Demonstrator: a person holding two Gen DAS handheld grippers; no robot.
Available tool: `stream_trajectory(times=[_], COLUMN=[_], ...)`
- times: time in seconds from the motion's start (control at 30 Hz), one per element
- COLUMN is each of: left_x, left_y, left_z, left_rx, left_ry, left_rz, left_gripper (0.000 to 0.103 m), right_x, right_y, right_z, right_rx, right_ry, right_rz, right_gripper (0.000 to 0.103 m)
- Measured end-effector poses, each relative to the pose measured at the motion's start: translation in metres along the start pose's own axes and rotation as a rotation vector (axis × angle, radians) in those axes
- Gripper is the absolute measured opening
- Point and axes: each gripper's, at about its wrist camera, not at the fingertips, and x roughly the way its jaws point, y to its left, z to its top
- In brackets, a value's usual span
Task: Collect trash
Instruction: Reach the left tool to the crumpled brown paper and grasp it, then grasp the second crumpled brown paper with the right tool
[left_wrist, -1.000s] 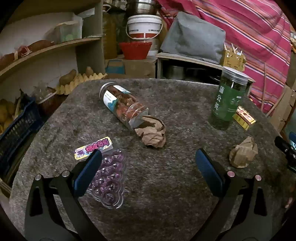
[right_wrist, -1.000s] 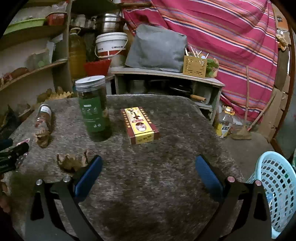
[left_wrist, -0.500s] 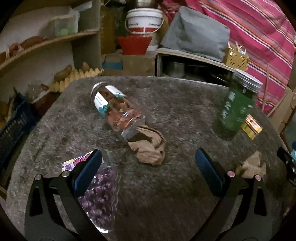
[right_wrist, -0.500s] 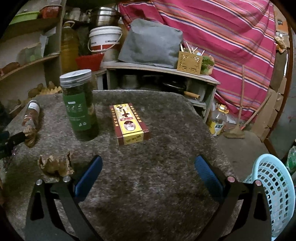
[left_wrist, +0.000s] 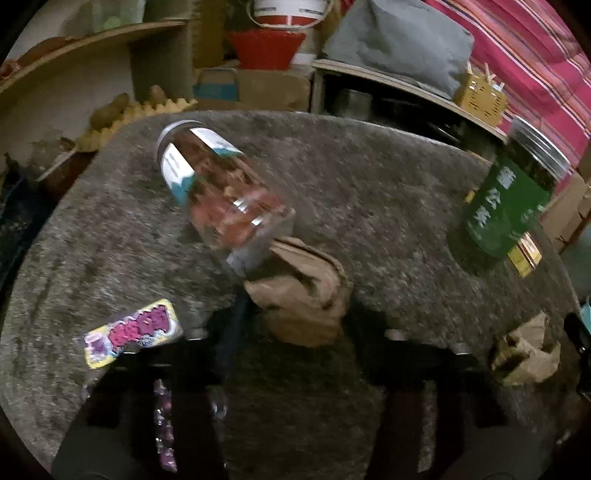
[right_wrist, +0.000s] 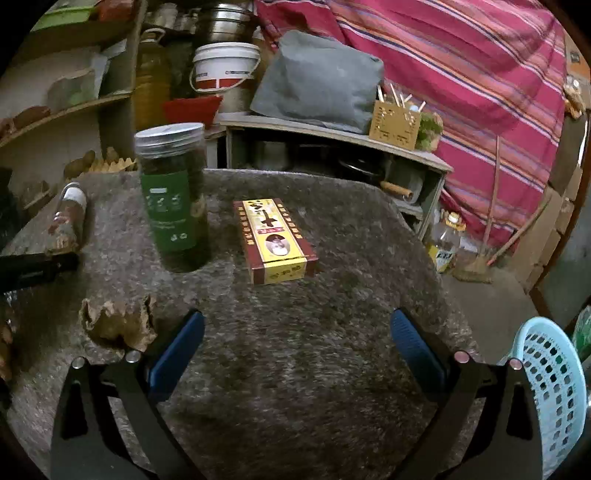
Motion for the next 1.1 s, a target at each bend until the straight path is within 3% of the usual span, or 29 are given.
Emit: stream_trajectory(times=[0.17, 0.3, 0.57, 0.9, 1.1], left_x=[-0.024, -0.044, -0.069, -0.091, -0.097], left_y=[-0.007, -0.005, 0.027, 0.056, 0.069], left_z=[-0.011, -0.028, -0.06, -0.071, -0.068], left_rx=[0.052, 0.09, 0.061, 0.052, 0.027], left_ry=[-0.048, -0.057, -0.06, -0.102, -0.115], left_rz=[-0.005, 0.002, -0.014, -0.007, -0.015], left_gripper=[0.045, 0.045, 0.045, 0.045, 0.045], right_x=[-0.011, -0.019, -0.028, -0.008, 0.003], right_y=[0.01, 0.022, 0.057, 0.077, 0.103], right_z=[-0.002, -0.004, -0.016, -0.006, -0.001], right_rx=[-0.028, -0.026, -0.065, -0.012, -0.072], right_ry=[-0.014, 0.003, 0.061, 0.111, 0.124], right_rz=[0.014, 0.081, 0.164, 0.165, 0.124], right_gripper=[0.099, 0.099, 0.099, 0.099, 0.098])
